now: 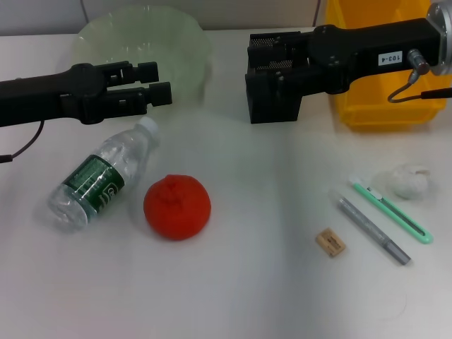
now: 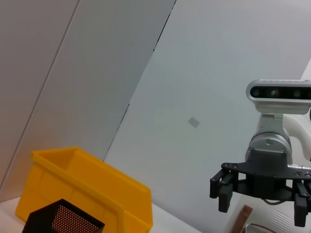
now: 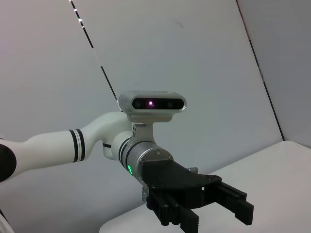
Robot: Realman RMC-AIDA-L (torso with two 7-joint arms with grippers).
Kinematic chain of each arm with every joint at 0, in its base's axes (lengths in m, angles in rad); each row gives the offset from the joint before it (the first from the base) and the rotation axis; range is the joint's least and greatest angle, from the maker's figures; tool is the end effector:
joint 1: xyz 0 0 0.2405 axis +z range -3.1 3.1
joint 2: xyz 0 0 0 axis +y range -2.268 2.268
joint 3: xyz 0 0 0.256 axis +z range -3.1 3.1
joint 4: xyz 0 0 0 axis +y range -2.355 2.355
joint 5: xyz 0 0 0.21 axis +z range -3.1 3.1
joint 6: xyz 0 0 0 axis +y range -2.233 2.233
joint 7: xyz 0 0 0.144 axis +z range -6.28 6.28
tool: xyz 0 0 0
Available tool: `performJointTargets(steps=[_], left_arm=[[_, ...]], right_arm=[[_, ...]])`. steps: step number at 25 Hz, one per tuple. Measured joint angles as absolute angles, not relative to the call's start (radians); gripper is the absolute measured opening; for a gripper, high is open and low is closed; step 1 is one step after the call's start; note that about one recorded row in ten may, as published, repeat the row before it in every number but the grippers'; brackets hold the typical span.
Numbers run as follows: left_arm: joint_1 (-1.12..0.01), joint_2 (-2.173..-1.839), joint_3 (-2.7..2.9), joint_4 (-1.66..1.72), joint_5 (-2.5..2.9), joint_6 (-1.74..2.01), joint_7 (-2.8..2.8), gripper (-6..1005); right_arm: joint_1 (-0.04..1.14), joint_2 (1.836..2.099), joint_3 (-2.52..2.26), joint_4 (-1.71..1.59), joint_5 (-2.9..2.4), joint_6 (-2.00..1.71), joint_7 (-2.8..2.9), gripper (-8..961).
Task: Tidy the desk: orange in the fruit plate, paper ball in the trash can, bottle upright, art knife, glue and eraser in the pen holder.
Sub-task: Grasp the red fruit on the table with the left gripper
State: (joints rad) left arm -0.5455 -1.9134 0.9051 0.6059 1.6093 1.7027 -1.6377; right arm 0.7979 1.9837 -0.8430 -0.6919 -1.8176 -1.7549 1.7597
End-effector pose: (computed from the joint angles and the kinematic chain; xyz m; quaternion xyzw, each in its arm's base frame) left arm -0.2331 0.3405 0.0557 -0.9033 -0.2594 -0.3382 0.0480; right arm 0.1427 0.3739 0.0335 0.9415 -0.1843 -0.2796 0.0381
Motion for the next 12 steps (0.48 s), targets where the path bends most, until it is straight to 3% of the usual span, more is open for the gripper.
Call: performJointTargets(steps=[12], left_arm=[[-0.544, -1.913, 0.9, 0.606, 1.609, 1.7, -1.638, 749]], right_arm=[[0.793, 1.984, -0.839, -0.687, -1.818, -1.744, 1.759, 754]])
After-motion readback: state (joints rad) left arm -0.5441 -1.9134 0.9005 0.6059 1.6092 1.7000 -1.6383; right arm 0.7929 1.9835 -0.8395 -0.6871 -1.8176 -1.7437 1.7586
